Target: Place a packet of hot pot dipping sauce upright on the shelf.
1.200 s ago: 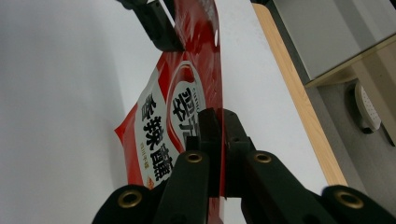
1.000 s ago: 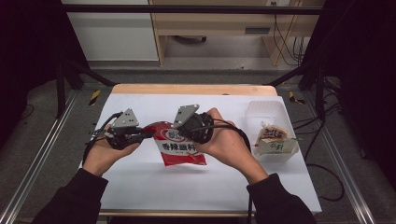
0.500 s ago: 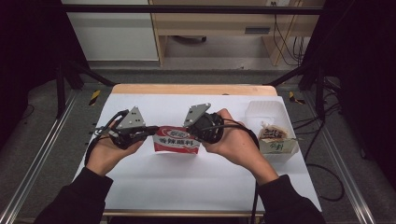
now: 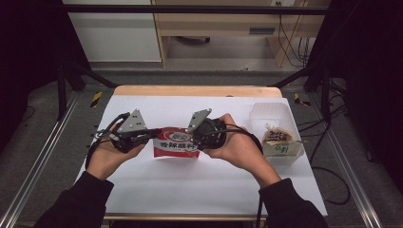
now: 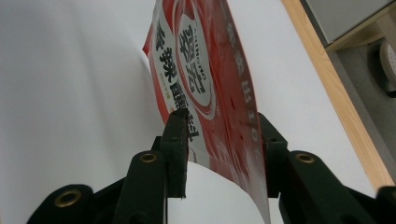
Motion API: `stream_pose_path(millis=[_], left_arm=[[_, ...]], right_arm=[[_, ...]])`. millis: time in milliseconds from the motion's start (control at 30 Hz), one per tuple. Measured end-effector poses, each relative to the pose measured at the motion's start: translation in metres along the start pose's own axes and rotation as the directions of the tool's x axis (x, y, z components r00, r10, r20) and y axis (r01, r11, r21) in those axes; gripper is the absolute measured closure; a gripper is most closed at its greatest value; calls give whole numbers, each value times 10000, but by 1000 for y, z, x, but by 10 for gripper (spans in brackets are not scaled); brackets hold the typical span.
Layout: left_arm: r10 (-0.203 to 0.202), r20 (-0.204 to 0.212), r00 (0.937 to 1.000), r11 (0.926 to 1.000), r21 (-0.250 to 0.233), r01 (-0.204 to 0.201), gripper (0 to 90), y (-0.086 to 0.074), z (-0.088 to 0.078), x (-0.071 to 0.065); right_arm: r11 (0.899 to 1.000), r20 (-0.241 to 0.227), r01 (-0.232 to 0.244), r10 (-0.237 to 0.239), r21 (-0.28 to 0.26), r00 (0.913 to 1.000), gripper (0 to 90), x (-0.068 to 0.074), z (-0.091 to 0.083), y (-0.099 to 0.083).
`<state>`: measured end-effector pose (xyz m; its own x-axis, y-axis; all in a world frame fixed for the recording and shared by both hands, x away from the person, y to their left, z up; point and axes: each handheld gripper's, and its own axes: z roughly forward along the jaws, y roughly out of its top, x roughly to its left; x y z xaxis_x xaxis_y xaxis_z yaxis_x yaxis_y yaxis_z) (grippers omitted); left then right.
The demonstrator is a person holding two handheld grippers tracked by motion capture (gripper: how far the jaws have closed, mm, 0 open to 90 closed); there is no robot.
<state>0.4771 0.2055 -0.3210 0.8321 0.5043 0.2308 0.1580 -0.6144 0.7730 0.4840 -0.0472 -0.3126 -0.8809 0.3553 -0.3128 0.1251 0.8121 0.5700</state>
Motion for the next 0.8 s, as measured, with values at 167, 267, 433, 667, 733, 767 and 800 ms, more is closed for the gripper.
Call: stream_pose_path(millis=[167, 267, 433, 667, 733, 767, 800], left_arm=[[10, 25, 10000, 10000, -70, -10, 900, 0, 0, 0], [67, 91, 9999, 9999, -127, -66, 900, 1, -1, -2], [123, 113, 9999, 9999, -94, -122, 900, 1, -1, -3], [80, 230, 9997, 9999, -92, -78, 899, -1, -3, -2], [33, 282, 9996, 10000, -74, -31, 895, -3, -3, -1], [-12, 273, 9996, 10000, -74, 14, 890, -5, -3, -1], [-42, 221, 9997, 10000, -88, 44, 871, -6, -3, -1]], right_arm=[[9997, -188, -222, 221, -57, 9996, 694, -1, 3, -2], [9997, -212, -177, 181, 184, 9996, 732, -1, 6, -5], [9996, -213, -159, 164, 246, 9996, 827, 0, 9, -7], [9995, -227, -94, 101, 300, 9997, 894, 0, 10, -5], [9997, -191, -1, 6, 243, 9998, 896, -1, 10, -4], [9996, -163, -60, 64, 260, 9998, 897, -1, 9, -3], [9998, -127, -32, 35, 218, 9999, 897, -2, 8, -2]])
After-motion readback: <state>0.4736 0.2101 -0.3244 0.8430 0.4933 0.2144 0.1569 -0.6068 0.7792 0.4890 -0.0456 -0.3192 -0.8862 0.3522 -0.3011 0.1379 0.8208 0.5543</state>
